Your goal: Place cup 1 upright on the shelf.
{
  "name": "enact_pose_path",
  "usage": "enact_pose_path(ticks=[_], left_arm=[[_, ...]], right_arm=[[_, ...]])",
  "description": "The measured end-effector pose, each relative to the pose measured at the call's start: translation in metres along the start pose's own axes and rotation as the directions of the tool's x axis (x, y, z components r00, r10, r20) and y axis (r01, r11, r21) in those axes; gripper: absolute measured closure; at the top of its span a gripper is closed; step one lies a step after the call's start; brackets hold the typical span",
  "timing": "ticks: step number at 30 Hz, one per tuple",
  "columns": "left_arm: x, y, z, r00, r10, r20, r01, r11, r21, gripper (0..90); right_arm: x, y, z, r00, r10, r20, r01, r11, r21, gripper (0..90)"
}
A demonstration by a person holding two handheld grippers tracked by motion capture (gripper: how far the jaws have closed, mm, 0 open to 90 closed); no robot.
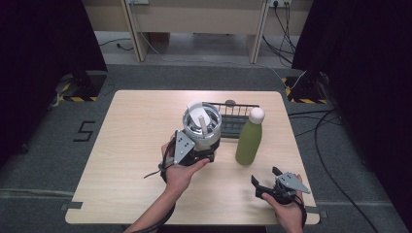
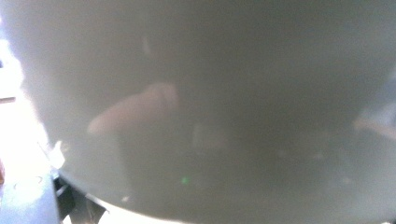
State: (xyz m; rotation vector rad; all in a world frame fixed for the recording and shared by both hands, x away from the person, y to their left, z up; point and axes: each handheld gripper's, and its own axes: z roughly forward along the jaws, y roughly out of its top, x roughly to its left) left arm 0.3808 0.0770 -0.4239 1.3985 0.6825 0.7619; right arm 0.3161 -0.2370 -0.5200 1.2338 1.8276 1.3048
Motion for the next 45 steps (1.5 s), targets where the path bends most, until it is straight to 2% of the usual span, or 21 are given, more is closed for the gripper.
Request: enact_pose_path(ticks=[2,7,8,12,18,19,26,28,33,34,39,45], left_arm=[[0.002,0.001,0.005,0.9996,0.015,-0.026,-0.015,0.9999,0.002,9.8],[0.005,0.005,0.013,0.9989,0.028,-0.036,-0.028,0.9996,-0.002,9.8],[0.008,0.006,0.015,0.9978,0.042,-0.052,-0.042,0.9991,0.001,9.8],[0.015,0.009,0.022,0.9942,0.056,-0.091,-0.055,0.9984,0.016,9.8],[0.020,0.015,0.034,0.9944,0.062,-0.086,-0.061,0.9980,0.017,9.8],[0.021,0.017,0.039,0.9923,0.078,-0.096,-0.077,0.9968,0.020,9.8],[0.023,0.022,0.054,0.9932,0.081,-0.084,-0.080,0.9966,0.019,9.8],[0.025,0.022,0.059,0.9912,0.084,-0.102,-0.083,0.9963,0.023,9.8],[0.027,0.025,0.069,0.9918,0.073,-0.104,-0.072,0.9972,0.020,9.8],[0.025,0.027,0.076,0.9908,0.086,-0.104,-0.085,0.9962,0.017,9.8],[0.022,0.027,0.087,0.9918,0.075,-0.103,-0.074,0.9972,0.011,9.8],[0.023,0.028,0.094,0.9907,0.068,-0.117,-0.067,0.9976,0.015,9.8]], right_arm=[[0.000,0.000,0.000,1.0000,0.001,-0.001,-0.001,1.000,0.000,9.5],[-0.001,0.000,0.000,1.0000,0.002,-0.002,-0.002,1.000,0.001,9.6],[-0.001,0.000,0.000,1.0000,0.003,-0.002,-0.003,1.000,0.001,9.5],[-0.001,0.000,0.000,1.0000,-0.001,0.000,0.001,1.000,0.003,9.6],[-0.001,0.000,-0.001,1.0000,0.000,0.001,0.000,1.000,-0.001,9.7],[-0.001,0.000,0.000,1.0000,0.008,-0.002,-0.008,1.000,-0.002,9.8],[-0.002,0.000,-0.001,0.9999,0.013,-0.004,-0.013,1.000,-0.003,9.9],[-0.002,0.000,0.000,0.9999,0.012,-0.005,-0.012,1.000,-0.001,10.0],[-0.002,0.000,-0.001,0.9999,0.013,-0.005,-0.013,1.000,-0.001,10.1],[-0.002,0.000,-0.001,0.9999,0.016,-0.005,-0.016,1.000,-0.002,10.1],[-0.002,0.000,-0.001,0.9998,0.021,-0.004,-0.021,1.000,-0.004,10.1],[-0.003,-0.001,-0.001,0.9995,0.031,-0.010,-0.031,1.000,-0.003,10.1]])
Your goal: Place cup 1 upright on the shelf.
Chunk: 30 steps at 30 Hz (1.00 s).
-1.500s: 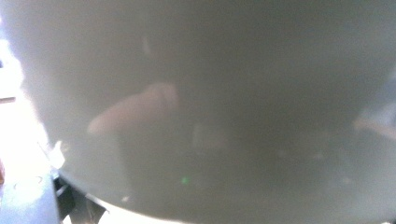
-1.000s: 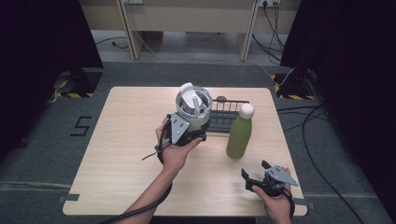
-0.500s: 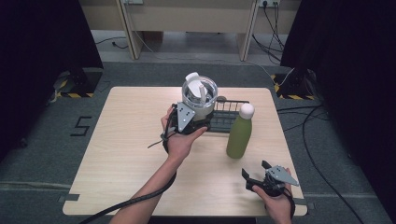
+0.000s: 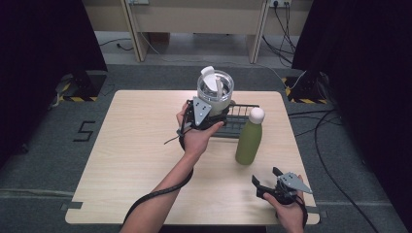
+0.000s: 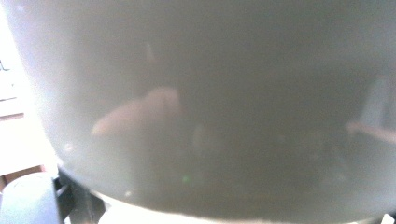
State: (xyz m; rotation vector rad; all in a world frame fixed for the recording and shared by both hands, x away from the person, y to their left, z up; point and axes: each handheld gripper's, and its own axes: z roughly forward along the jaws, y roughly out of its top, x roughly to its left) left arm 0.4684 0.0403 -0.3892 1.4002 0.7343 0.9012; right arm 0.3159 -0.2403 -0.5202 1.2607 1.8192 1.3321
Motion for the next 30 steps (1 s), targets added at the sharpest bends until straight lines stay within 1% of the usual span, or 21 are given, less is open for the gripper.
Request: enact_pose_path(ticks=[2,3,4,7,9,11,12,13,14,15,16,17,21,26,30], left_arm=[[0.001,0.001,0.003,0.9997,0.016,-0.020,-0.016,0.9999,-0.003,9.8],[0.001,0.001,0.003,0.9997,0.016,-0.020,-0.016,0.9999,-0.003,9.8],[0.001,0.002,0.005,0.9993,0.019,-0.034,-0.019,0.9998,-0.007,9.8],[0.000,0.002,0.008,0.9981,0.015,-0.059,-0.015,0.9999,-0.008,9.8],[0.000,0.003,0.010,0.9977,0.015,-0.065,-0.016,0.9999,-0.007,9.8],[0.000,0.003,0.014,0.9959,0.010,-0.090,-0.011,0.9999,-0.010,9.8],[0.000,0.003,0.014,0.9959,0.010,-0.090,-0.011,0.9999,-0.010,9.8],[0.001,0.003,0.017,0.9936,0.019,-0.111,-0.020,0.9998,-0.007,9.8],[0.001,0.003,0.017,0.9936,0.019,-0.111,-0.020,0.9998,-0.007,9.8],[0.001,0.004,0.020,0.9914,0.021,-0.129,-0.021,0.9998,-0.001,9.8],[0.001,0.004,0.020,0.9914,0.021,-0.129,-0.021,0.9998,-0.001,9.7],[0.002,0.004,0.023,0.9894,0.023,-0.144,-0.023,0.9997,0.004,9.8],[0.002,0.005,0.029,0.9875,0.014,-0.157,-0.014,0.9999,0.003,9.8],[0.005,0.007,0.035,0.9845,0.013,-0.175,-0.014,0.9999,-0.001,9.8],[0.004,0.009,0.039,0.9840,0.025,-0.176,-0.025,0.9997,0.003,9.7]], right_arm=[[0.000,0.000,0.000,1.0000,0.000,0.000,0.000,1.000,-0.001,10.1],[0.000,0.000,0.000,1.0000,-0.002,0.000,0.002,1.000,0.000,10.1],[0.000,0.000,0.000,0.9999,-0.010,0.002,0.010,1.000,0.000,10.2],[0.000,0.000,0.000,0.9999,-0.012,0.003,0.012,1.000,0.000,10.2],[0.000,0.000,0.000,0.9999,-0.012,0.004,0.012,1.000,0.000,10.2],[0.000,0.000,0.000,1.0000,-0.001,-0.001,0.001,1.000,0.002,10.2],[0.000,0.000,0.000,1.0000,-0.001,-0.001,0.001,1.000,0.002,10.2],[0.000,0.000,0.000,1.0000,-0.010,0.001,0.010,1.000,-0.001,10.2],[0.000,0.000,0.000,1.0000,-0.010,0.001,0.010,1.000,-0.001,10.2],[0.000,0.000,0.000,1.0000,0.000,-0.005,0.000,1.000,0.001,10.3],[0.000,0.000,0.000,1.0000,0.000,-0.005,0.000,1.000,0.001,10.3],[0.000,0.000,0.000,1.0000,0.000,-0.006,0.000,1.000,0.000,10.3],[0.000,0.000,-0.001,1.0000,0.001,-0.007,-0.001,1.000,-0.001,10.3],[0.000,0.000,0.000,1.0000,0.003,-0.008,-0.003,1.000,-0.001,10.4],[0.000,0.000,0.000,0.9999,0.004,-0.010,-0.004,1.000,0.002,10.5]])
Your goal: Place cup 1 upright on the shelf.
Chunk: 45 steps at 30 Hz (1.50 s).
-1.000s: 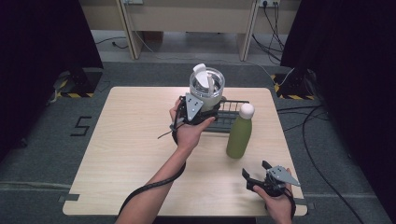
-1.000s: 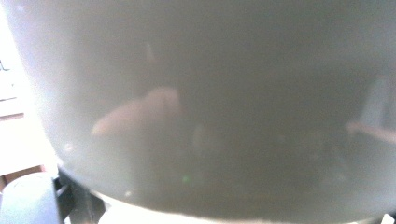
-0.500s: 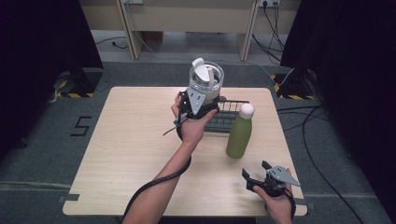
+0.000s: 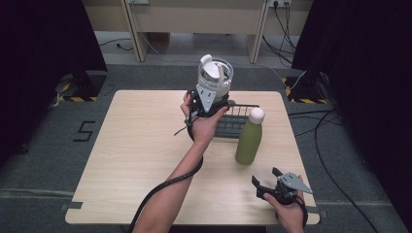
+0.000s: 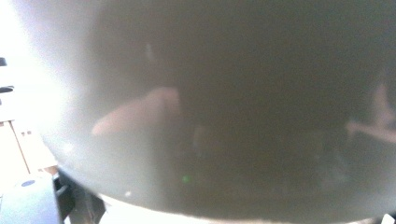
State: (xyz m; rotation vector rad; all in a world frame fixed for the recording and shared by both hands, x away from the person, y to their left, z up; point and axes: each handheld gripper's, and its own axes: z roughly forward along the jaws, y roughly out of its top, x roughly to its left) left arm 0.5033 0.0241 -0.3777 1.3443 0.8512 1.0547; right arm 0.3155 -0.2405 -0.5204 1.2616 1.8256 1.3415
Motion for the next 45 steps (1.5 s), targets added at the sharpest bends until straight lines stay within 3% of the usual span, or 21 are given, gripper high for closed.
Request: enact_pose_path(ticks=[5,21,31,40,45], left_arm=[[-0.003,0.002,0.005,0.9999,-0.013,0.003,0.013,0.9999,-0.008,9.7],[-0.006,-0.009,0.020,0.9996,0.005,0.029,-0.006,0.9996,0.026,9.7],[-0.010,-0.012,0.027,0.9990,0.021,0.040,-0.022,0.9996,0.020,9.7],[-0.010,-0.024,0.033,0.9988,0.000,0.050,-0.003,0.9985,0.054,9.7],[-0.009,-0.029,0.035,0.9982,0.012,0.059,-0.016,0.9982,0.057,9.7]], right_arm=[[0.000,0.000,0.000,1.0000,0.000,-0.001,0.000,1.000,-0.002,10.5],[0.000,0.000,-0.001,1.0000,0.004,-0.004,-0.004,1.000,-0.002,10.6],[0.000,0.000,-0.001,0.9999,0.016,-0.005,-0.016,1.000,-0.001,10.6],[-0.001,-0.001,-0.002,0.9998,0.019,-0.009,-0.019,1.000,0.001,10.8],[-0.001,-0.001,-0.001,0.9997,0.022,-0.010,-0.022,1.000,0.002,11.0]])
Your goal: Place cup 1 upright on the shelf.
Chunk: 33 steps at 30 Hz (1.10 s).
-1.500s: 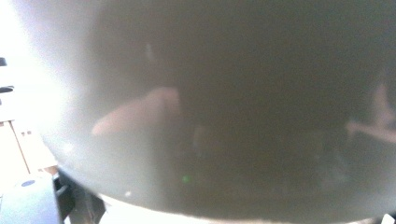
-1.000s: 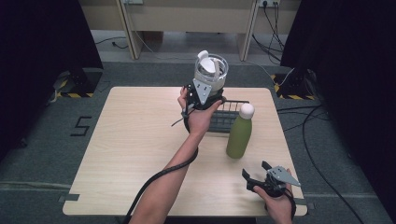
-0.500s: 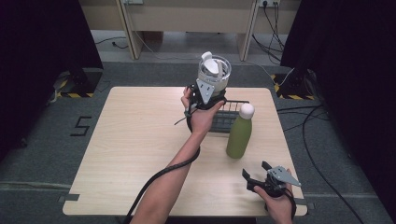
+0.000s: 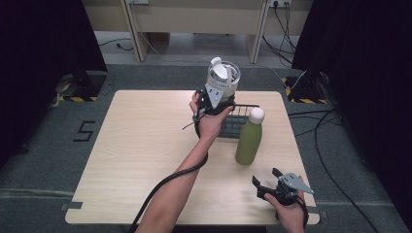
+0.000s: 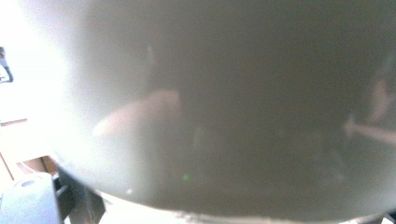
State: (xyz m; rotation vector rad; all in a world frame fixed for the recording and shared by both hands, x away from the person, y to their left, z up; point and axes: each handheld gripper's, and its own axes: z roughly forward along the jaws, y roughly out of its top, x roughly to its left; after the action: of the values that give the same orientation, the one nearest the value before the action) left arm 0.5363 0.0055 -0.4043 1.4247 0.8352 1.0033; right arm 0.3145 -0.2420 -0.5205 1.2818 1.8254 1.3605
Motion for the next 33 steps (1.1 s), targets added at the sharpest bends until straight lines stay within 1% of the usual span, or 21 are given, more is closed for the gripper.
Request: enact_pose_path(ticks=[1,2,3,7,8,10,13,16,17,18,20,21,22,23,24,33], left_arm=[[0.000,-0.001,0.000,1.0000,0.002,0.000,-0.002,1.0000,0.003,9.7],[-0.002,-0.003,0.000,0.9999,-0.012,0.005,0.012,0.9998,0.013,9.7],[-0.002,-0.004,0.001,1.0000,-0.005,0.006,0.005,1.0000,0.006,9.7],[-0.004,-0.009,0.003,0.9999,-0.006,0.013,0.006,0.9999,0.016,9.7],[-0.005,-0.011,0.003,0.9997,-0.020,0.017,0.019,0.9995,0.025,9.7],[-0.006,-0.013,0.005,0.9996,-0.017,0.024,0.016,0.9995,0.028,9.7],[-0.006,-0.014,0.005,0.9997,-0.014,0.022,0.013,0.9993,0.035,9.7],[-0.006,-0.016,0.006,0.9995,-0.020,0.025,0.019,0.9992,0.035,9.7],[-0.005,-0.018,0.006,0.9995,-0.024,0.019,0.023,0.9989,0.041,9.7],[-0.005,-0.020,0.006,0.9993,-0.024,0.029,0.023,0.9989,0.041,9.7],[-0.006,-0.022,0.006,0.9995,-0.023,0.020,0.022,0.9985,0.051,9.7],[-0.006,-0.024,0.006,0.9995,-0.024,0.022,0.023,0.9983,0.054,9.7],[-0.006,-0.025,0.007,0.9992,-0.023,0.034,0.022,0.9984,0.053,9.7],[-0.006,-0.025,0.007,0.9992,-0.023,0.034,0.022,0.9984,0.053,9.7],[-0.006,-0.025,0.007,0.9995,-0.022,0.023,0.021,0.9980,0.059,9.7],[-0.008,-0.031,0.008,0.9993,-0.024,0.028,0.021,0.9969,0.075,9.7]], right_arm=[[0.000,0.000,0.000,1.0000,0.000,-0.001,0.000,1.000,0.001,11.0],[0.000,0.000,0.000,1.0000,-0.001,0.000,0.001,1.000,-0.001,11.0],[0.000,0.000,0.000,1.0000,-0.001,0.000,0.001,1.000,-0.001,11.0],[0.000,0.000,0.000,1.0000,0.003,-0.002,-0.003,1.000,0.000,11.0],[0.000,0.000,0.000,1.0000,0.002,-0.002,-0.002,1.000,-0.002,11.0],[0.000,0.000,0.000,1.0000,0.002,-0.002,-0.002,1.000,-0.002,11.0],[0.000,0.000,0.000,1.0000,0.004,-0.003,-0.004,1.000,0.001,11.0],[-0.001,0.000,0.000,1.0000,0.001,-0.004,-0.001,1.000,0.000,11.0],[-0.001,0.000,0.000,1.0000,-0.001,-0.004,0.001,1.000,-0.001,11.0],[0.000,0.000,0.000,1.0000,0.006,-0.003,-0.006,1.000,0.001,11.0],[0.000,0.000,0.000,1.0000,0.004,-0.004,-0.004,1.000,0.001,11.0],[0.000,0.000,0.000,1.0000,0.004,-0.003,-0.004,1.000,0.000,11.0],[0.000,0.000,0.000,1.0000,0.004,-0.003,-0.004,1.000,0.001,11.0],[0.000,0.000,0.000,1.0000,0.004,-0.003,-0.004,1.000,0.001,11.0],[-0.001,0.000,0.000,1.0000,0.001,-0.005,-0.001,1.000,-0.001,11.0],[0.000,0.000,0.000,1.0000,0.003,-0.005,-0.003,1.000,0.002,11.1]])
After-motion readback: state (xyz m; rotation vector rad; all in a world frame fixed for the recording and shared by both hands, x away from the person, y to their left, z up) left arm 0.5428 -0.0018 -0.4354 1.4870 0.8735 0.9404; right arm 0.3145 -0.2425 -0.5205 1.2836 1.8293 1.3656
